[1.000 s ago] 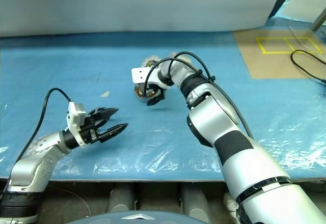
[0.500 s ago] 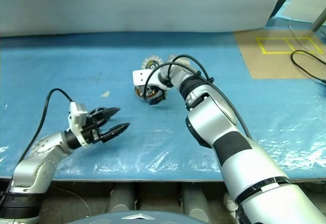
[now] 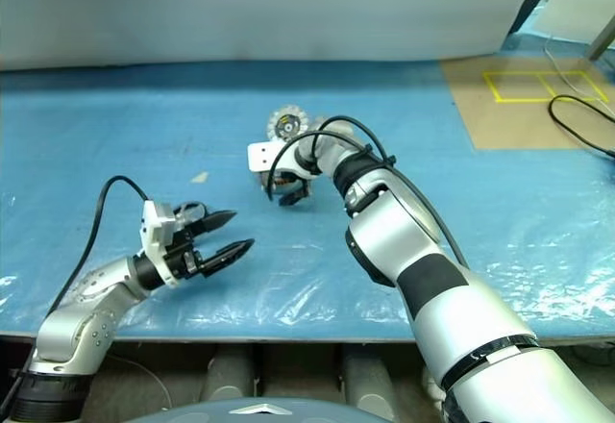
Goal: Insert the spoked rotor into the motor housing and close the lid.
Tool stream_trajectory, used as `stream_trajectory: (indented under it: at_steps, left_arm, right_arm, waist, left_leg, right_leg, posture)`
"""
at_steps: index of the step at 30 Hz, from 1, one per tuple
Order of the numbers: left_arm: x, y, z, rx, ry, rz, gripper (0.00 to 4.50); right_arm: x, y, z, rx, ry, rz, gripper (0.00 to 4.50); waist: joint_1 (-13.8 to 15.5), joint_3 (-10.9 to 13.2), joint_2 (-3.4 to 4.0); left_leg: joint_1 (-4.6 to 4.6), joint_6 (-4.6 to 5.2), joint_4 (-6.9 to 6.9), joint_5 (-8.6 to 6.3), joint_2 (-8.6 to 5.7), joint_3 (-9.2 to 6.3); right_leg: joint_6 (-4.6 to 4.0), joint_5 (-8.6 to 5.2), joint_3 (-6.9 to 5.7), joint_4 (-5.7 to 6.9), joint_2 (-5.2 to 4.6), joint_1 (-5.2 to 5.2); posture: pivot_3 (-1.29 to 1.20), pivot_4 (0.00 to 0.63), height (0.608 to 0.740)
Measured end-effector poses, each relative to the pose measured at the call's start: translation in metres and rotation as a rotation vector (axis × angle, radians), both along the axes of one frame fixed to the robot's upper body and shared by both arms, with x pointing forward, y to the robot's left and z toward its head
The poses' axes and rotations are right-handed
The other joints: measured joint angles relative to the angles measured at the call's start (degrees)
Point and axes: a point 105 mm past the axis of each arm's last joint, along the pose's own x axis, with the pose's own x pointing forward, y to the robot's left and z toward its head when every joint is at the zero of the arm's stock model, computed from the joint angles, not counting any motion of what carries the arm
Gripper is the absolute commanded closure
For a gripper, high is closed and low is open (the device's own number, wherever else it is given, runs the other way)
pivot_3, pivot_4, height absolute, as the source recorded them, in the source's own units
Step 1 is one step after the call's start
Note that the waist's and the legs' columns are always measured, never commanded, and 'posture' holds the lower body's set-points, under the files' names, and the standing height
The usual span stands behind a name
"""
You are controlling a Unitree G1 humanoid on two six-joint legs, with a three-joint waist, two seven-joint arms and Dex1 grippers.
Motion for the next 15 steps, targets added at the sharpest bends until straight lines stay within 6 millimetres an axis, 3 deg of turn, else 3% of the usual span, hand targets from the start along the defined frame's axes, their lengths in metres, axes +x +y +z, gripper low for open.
stream_trajectory:
  at_steps: [5, 10, 15]
  left_arm:
    - [0.0009, -0.0001, 0.0, -0.004, -0.004, 0.015, 0.05]
    - [0.0013, -0.0024, 0.0017, -0.007, -0.011, 0.018, 0.05]
    - [0.0027, -0.0042, 0.0043, -0.009, -0.021, 0.02, 0.05]
  right_arm:
    - [-0.0005, -0.0012, -0.0022, -0.036, -0.017, 0.025, 0.03]
    - [-0.0025, -0.0009, -0.0019, -0.064, -0.025, 0.067, 1.18]
    - [-0.005, 0.0009, -0.0011, -0.062, -0.013, 0.086, 1.18]
  waist:
    - [0.12, 0.0, 0.0]
    - [0.07, 0.0, 0.0]
    - [-0.01, 0.0, 0.01]
  left_leg:
    - [0.04, 0.0, 0.04, 0.0, -0.05, 0.0]
    - [0.17, 0.0, 0.05, 0.0, -0.04, 0.0]
    - [0.22, -0.01, 0.05, 0.01, -0.02, 0.0]
  right_leg:
    - [-0.02, -0.02, -0.01, 0.14, -0.08, 0.03]
    - [-0.23, -0.16, -0.01, 0.39, -0.09, 0.02]
    - [-0.29, -0.21, -0.01, 0.55, -0.08, 0.0]
  posture:
    - [0.0, 0.15, 0.74]
    - [0.0, 0.15, 0.74]
    - [0.0, 0.15, 0.74]
